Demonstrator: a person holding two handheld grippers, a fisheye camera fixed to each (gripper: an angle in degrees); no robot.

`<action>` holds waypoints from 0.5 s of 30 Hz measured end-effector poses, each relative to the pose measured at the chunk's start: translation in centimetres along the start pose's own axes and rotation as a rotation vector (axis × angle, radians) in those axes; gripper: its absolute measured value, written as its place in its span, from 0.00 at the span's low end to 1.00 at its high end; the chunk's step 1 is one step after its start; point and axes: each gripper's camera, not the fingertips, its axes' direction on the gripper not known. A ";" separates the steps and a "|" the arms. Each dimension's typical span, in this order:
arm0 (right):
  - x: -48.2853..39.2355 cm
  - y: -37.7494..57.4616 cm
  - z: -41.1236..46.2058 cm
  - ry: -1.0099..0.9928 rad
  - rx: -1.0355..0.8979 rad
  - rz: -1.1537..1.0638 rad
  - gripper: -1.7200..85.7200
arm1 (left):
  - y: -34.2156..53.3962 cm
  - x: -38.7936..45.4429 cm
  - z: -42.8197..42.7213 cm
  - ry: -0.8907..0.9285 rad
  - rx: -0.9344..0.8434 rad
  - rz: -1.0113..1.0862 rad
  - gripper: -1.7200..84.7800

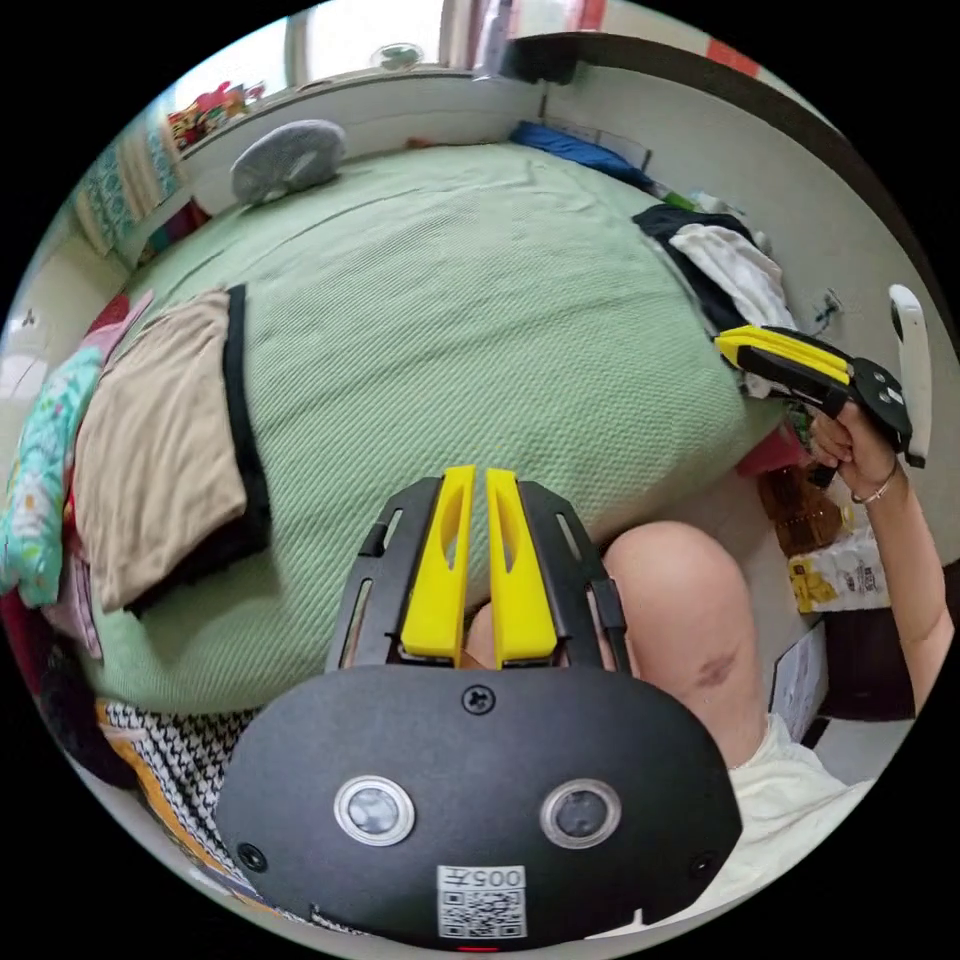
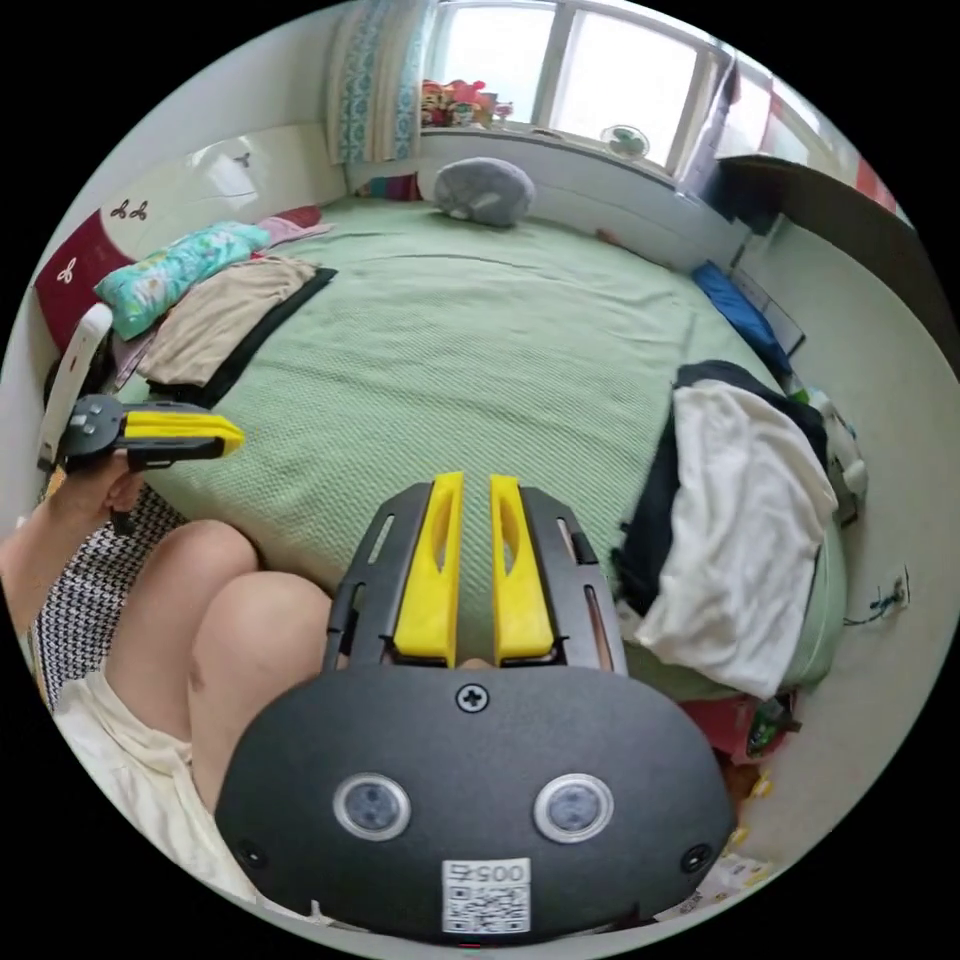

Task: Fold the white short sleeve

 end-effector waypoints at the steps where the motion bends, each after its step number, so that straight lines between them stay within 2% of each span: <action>1: -0.7 -0.4 0.6 -0.012 -0.009 0.013 0.03 | 0.4 -0.6 0.0 -0.011 -0.004 -0.012 0.07; 3: -3.2 -1.3 3.2 -0.058 -0.069 0.050 0.02 | 1.8 -2.8 0.2 -0.043 -0.020 -0.063 0.07; 7: -6.7 -0.9 7.3 -0.024 -0.198 0.058 0.01 | 3.1 -5.7 1.1 -0.033 -0.041 -0.136 0.07; 11: -8.1 0.2 8.8 0.036 -0.168 0.071 0.01 | 3.7 -6.8 3.6 -0.034 -0.120 -0.130 0.06; 15: -8.4 0.7 10.2 0.014 -0.164 0.062 0.01 | 4.3 -7.2 3.7 -0.113 -0.102 -0.126 0.06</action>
